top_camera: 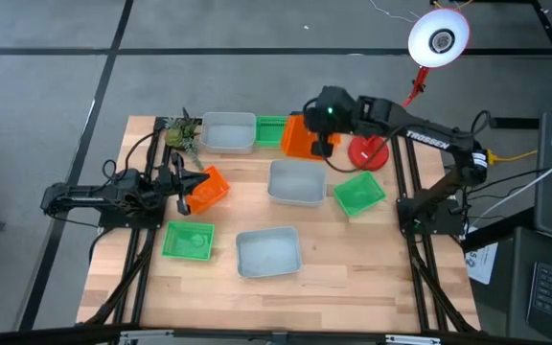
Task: Stack baskets by color
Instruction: Stack the bottom right orange bin on top of the top orange bin
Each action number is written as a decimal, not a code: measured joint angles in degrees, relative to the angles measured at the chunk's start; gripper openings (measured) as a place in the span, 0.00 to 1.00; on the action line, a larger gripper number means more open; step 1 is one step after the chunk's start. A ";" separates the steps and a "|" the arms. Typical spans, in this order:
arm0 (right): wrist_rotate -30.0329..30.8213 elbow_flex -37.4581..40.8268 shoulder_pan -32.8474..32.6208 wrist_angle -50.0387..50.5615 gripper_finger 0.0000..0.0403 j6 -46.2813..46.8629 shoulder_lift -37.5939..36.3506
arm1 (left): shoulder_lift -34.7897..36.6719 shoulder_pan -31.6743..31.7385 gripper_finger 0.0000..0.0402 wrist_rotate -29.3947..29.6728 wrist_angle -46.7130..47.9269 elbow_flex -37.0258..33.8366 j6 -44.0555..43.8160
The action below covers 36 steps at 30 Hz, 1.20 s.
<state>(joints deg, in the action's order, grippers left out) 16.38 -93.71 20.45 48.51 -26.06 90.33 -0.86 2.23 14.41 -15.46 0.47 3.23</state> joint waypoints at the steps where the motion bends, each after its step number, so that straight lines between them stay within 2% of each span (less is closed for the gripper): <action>1: -0.07 0.00 1.02 -0.39 0.00 -0.05 0.35 | 0.02 0.01 0.00 -0.03 0.17 0.00 -0.43; 4: -2.33 1.00 4.51 -2.25 0.00 -2.16 1.79 | 0.01 0.01 0.00 -0.07 1.63 0.00 -3.29; 7: -4.64 3.98 7.75 -8.18 0.00 -7.25 4.28 | 0.00 0.01 0.00 -0.11 4.12 0.00 -5.85; 10: -6.67 5.95 10.33 -12.12 0.00 -10.21 7.31 | 0.00 0.00 0.00 -0.03 6.13 0.00 -5.56; 14: -6.53 6.95 12.24 -7.59 0.00 -8.47 10.93 | 0.00 0.01 0.00 2.30 6.31 0.00 -1.37; 17: -1.18 7.08 12.93 -4.36 0.00 -10.04 12.71 | 0.00 0.01 0.00 4.70 6.42 0.00 5.00; 20: 2.37 7.02 14.00 -4.68 0.00 -13.46 13.00 | 0.00 0.01 0.00 6.12 6.42 0.00 6.68; 26: 1.47 6.99 17.63 -4.24 0.00 -19.33 13.00 | 0.00 -0.01 0.00 6.10 6.44 0.00 6.33; 30: -1.68 6.99 21.33 -3.83 0.00 -19.48 13.00 | 0.00 0.00 0.00 6.12 6.44 0.00 6.39; 36: -1.93 6.99 24.44 -4.10 0.00 -20.08 13.00 | 0.00 0.01 0.00 8.42 6.41 0.00 6.08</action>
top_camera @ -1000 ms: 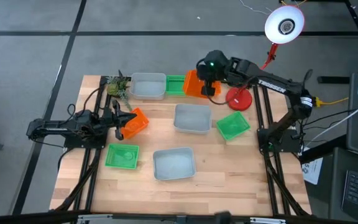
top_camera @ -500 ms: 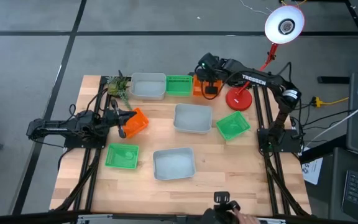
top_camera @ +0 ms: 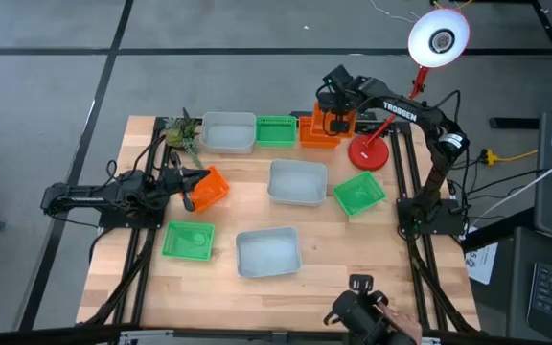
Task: Stack baskets by color
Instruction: Stack the bottom right orange bin on top of the top orange bin
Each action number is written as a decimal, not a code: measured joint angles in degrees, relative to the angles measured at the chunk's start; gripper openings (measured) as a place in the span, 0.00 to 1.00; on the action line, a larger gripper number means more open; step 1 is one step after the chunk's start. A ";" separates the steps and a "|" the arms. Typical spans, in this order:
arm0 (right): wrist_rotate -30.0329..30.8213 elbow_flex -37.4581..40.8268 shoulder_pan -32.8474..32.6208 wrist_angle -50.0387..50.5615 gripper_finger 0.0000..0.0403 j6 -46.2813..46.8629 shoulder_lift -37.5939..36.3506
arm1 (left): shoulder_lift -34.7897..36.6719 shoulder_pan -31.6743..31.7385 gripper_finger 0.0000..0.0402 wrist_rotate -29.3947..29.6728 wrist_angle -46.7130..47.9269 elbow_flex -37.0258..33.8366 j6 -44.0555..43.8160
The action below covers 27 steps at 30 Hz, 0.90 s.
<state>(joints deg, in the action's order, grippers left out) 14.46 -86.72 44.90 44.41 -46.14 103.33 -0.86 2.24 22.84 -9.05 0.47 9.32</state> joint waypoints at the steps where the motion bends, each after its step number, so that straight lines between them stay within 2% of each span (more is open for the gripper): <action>1: -0.02 0.00 0.11 -0.20 0.00 -0.80 0.00 | 0.00 0.00 0.00 0.06 0.02 0.00 0.01; 7: -0.40 -0.02 -0.75 0.77 0.00 -0.63 0.00 | 0.00 -0.01 0.00 0.08 0.03 0.00 0.04; 20: -8.91 -0.13 -1.28 -3.44 0.00 -0.91 1.50 | 0.02 0.00 0.00 0.06 0.02 0.00 0.29; 27: -8.22 -0.13 -1.28 -3.51 0.00 -0.81 5.10 | 0.02 0.00 0.00 0.06 0.03 0.00 0.25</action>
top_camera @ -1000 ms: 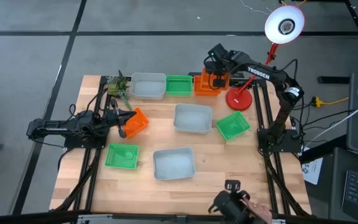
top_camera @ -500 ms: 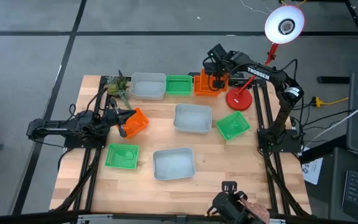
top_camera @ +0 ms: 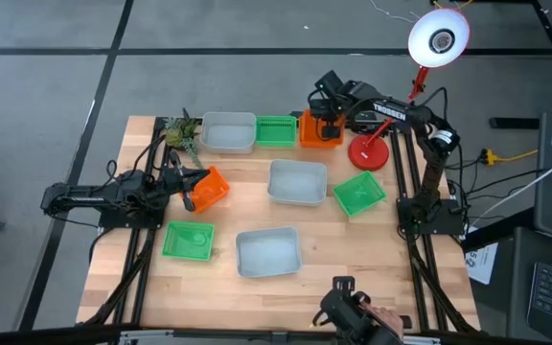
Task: Stack baskets by color
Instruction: Stack the bottom right orange bin on top of the top orange bin
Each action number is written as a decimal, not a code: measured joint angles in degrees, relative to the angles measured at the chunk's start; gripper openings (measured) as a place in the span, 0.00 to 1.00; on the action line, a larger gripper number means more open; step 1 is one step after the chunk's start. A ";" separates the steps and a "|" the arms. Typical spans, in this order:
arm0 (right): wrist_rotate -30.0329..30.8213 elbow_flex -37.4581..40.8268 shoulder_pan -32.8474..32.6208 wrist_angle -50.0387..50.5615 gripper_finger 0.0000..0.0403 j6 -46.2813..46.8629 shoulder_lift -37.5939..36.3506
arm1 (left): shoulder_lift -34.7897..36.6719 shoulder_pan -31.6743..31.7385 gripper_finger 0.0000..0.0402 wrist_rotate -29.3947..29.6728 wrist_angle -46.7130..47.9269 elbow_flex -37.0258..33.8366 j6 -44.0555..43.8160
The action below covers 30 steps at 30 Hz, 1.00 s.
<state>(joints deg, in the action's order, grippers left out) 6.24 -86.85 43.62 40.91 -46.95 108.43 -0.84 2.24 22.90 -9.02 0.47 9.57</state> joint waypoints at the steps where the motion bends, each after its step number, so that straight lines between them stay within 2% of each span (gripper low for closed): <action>1: 0.00 0.00 0.04 0.02 0.00 -0.10 0.51 | 0.00 0.00 0.00 0.00 0.00 0.00 -0.01; 13: 0.13 0.02 0.08 -0.83 0.05 -0.36 2.52 | 0.00 0.00 0.00 0.00 0.04 0.00 0.04; 20: 0.15 -2.02 0.08 4.95 0.05 -0.06 2.47 | 0.00 0.00 0.00 -0.02 0.04 0.00 0.04; 30: 0.17 -2.23 0.00 5.18 0.05 -0.01 2.42 | 0.00 0.00 0.00 -0.01 0.02 0.00 0.05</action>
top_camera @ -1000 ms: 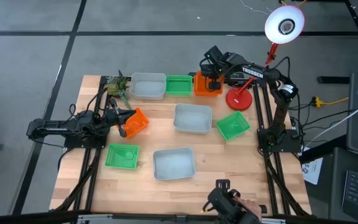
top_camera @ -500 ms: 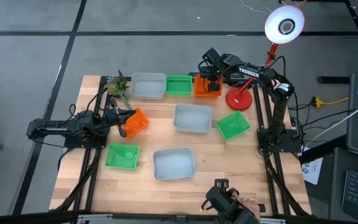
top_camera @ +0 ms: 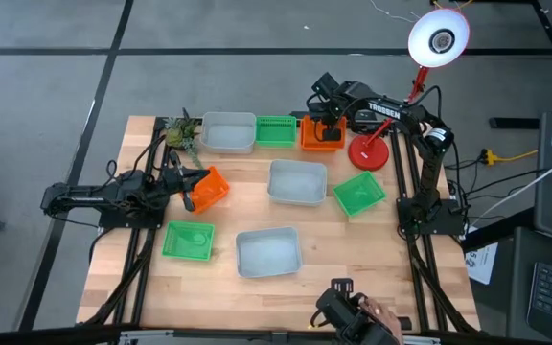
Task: Stack baskets by color
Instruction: Stack the bottom right orange bin on top of the top orange bin
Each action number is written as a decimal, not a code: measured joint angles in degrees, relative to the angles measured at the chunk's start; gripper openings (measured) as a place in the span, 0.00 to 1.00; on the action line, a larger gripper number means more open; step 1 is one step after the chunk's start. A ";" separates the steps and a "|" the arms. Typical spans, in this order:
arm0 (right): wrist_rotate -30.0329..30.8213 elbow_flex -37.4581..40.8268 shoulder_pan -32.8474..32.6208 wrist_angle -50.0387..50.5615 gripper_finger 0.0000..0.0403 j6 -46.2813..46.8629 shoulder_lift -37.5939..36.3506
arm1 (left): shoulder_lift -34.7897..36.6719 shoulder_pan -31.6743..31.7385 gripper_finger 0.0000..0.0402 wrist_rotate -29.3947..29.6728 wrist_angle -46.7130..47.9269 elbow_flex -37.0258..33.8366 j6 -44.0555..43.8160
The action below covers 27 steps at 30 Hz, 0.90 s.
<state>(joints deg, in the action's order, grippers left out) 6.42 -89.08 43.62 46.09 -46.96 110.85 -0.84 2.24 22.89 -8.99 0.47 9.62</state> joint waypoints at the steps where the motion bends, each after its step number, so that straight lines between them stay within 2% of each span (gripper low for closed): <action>1: 0.00 0.00 0.00 0.00 0.05 0.00 0.00 | 0.00 -0.02 0.00 -0.01 0.00 0.00 -0.01; 9: 0.02 0.00 0.00 -0.44 0.08 1.25 0.00 | 0.00 -0.02 0.00 -0.01 0.00 0.00 -0.01; 18: 0.13 0.00 0.00 -0.42 0.35 1.46 0.00 | 0.00 0.00 0.00 0.00 0.01 0.00 -0.01; 22: 0.43 0.00 0.00 -0.42 0.42 1.39 0.00 | 0.00 0.00 0.00 0.00 0.02 0.00 -0.02; 27: 8.47 0.00 -0.74 -0.42 0.44 0.27 0.00 | 0.00 -0.02 0.00 -0.01 0.02 0.00 -0.01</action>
<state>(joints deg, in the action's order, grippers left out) 14.88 -89.08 42.88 45.67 -46.69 110.85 -0.84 2.22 22.88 -8.97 0.47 9.61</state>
